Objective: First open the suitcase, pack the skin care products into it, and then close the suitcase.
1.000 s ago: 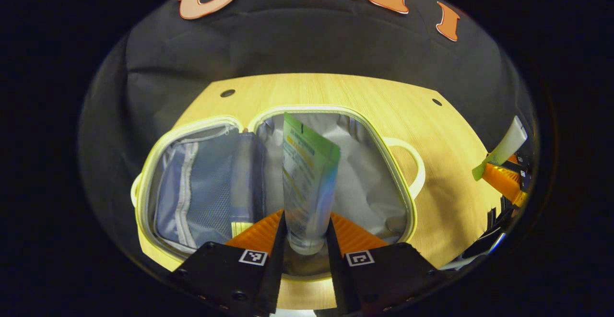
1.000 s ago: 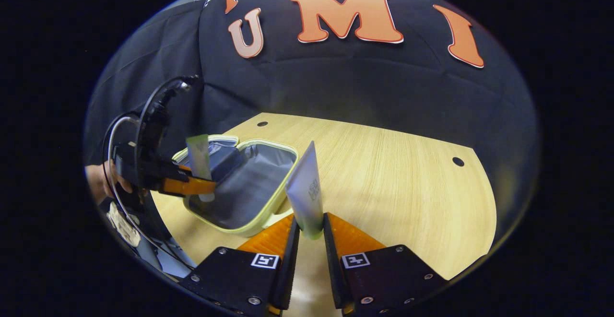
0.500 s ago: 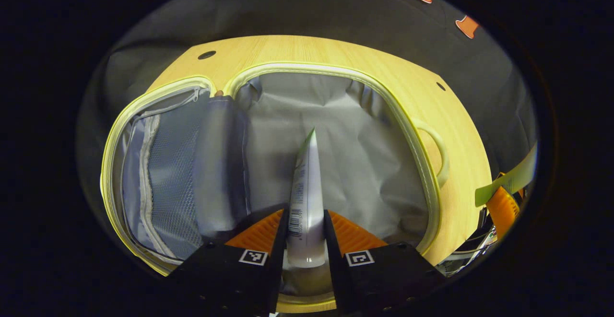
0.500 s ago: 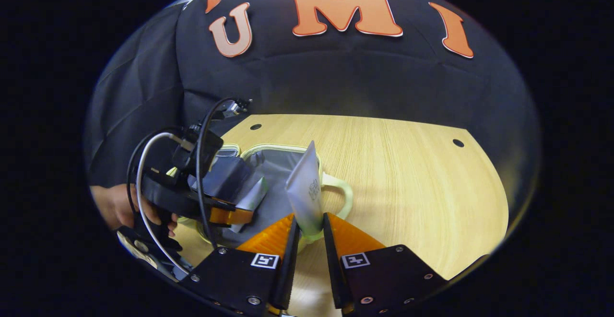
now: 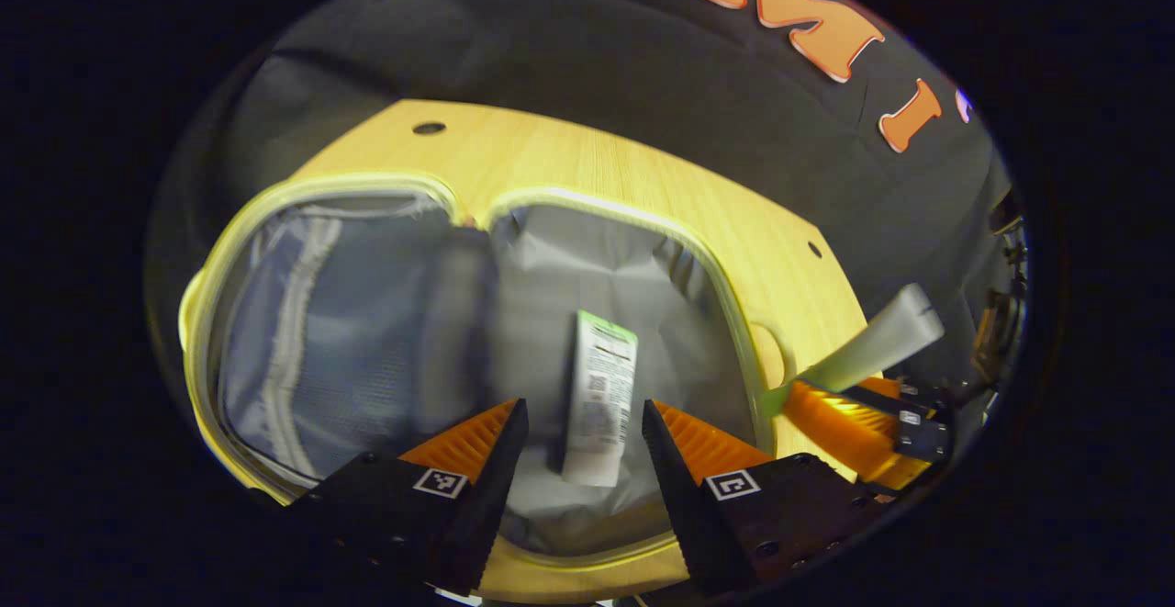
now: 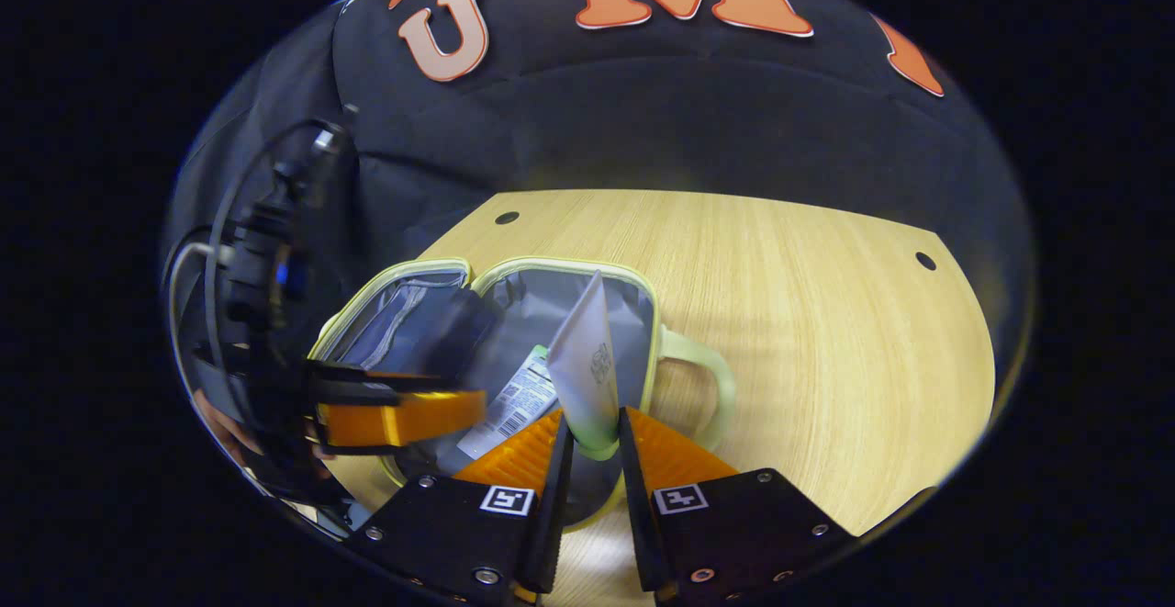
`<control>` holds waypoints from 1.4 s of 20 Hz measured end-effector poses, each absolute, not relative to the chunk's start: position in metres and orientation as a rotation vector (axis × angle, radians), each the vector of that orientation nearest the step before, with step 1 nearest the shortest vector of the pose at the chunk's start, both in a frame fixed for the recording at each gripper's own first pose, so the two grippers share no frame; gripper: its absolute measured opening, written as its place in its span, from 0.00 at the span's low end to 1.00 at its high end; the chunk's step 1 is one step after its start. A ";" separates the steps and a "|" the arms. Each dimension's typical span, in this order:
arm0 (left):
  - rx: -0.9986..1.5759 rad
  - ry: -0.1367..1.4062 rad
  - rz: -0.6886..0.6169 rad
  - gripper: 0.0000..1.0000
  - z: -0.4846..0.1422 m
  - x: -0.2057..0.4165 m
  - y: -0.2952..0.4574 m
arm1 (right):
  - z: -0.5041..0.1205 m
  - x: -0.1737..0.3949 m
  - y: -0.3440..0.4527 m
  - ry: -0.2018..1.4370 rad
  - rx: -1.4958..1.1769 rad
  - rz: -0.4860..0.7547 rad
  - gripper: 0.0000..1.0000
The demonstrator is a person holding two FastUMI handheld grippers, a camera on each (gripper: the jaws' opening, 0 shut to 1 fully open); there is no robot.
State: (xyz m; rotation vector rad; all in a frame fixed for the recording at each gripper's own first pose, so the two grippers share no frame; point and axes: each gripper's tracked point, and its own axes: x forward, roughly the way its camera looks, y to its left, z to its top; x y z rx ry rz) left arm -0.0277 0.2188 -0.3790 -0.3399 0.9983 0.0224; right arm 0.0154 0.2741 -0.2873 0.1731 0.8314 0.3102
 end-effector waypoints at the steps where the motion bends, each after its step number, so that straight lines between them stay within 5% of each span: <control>1: -0.340 0.959 0.039 0.83 -0.361 -0.026 0.236 | -0.295 0.016 0.282 0.855 0.176 0.325 0.34; 6: -0.342 0.793 0.225 0.81 -0.285 -0.040 0.316 | -0.326 0.009 0.295 1.000 0.163 0.330 0.34; 13: -0.435 0.806 0.476 0.86 -0.270 -0.116 0.425 | -0.358 0.015 0.313 1.171 0.168 0.250 0.34; 16: -0.560 0.809 0.475 0.86 -0.290 -0.120 0.444 | -0.358 0.019 0.313 1.174 0.196 0.209 0.29; 20: -0.722 0.761 0.465 0.86 -0.305 -0.121 0.474 | -0.341 0.019 0.306 1.130 0.216 0.192 0.34; 28: -1.099 0.697 0.466 0.86 -0.352 -0.113 0.500 | -0.279 0.017 0.290 0.959 0.279 0.194 0.58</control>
